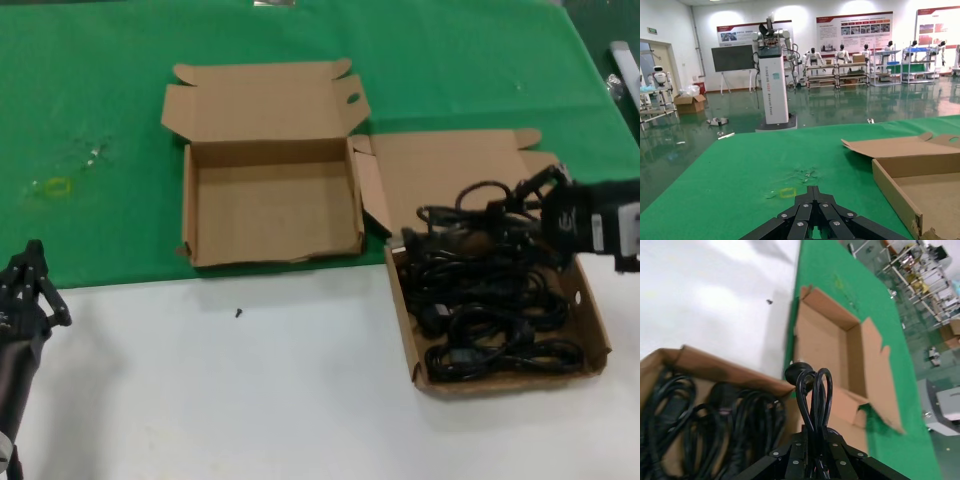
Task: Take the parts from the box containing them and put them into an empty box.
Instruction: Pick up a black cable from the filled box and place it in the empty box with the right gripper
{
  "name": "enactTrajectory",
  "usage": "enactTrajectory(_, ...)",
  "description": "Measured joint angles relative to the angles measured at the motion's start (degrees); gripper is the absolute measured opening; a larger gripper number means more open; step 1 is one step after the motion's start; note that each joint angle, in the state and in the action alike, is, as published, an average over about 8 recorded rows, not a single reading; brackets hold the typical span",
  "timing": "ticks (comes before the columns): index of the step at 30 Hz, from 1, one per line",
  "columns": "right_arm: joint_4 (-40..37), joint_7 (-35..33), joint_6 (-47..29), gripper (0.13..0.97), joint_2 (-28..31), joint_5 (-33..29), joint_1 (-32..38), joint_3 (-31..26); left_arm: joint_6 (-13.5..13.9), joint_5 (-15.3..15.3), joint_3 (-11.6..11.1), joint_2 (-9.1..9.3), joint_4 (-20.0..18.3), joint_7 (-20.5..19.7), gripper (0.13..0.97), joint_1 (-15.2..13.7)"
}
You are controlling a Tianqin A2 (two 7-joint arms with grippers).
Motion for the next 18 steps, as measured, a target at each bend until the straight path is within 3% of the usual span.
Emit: enactTrajectory(18, -0.47, 1.56, 3.09, 0.184, -10.83, -2.42, 6.12, -4.57, 0.0, -0.01, 0.0, 0.0, 0.0, 0.0, 0.142, 0.0)
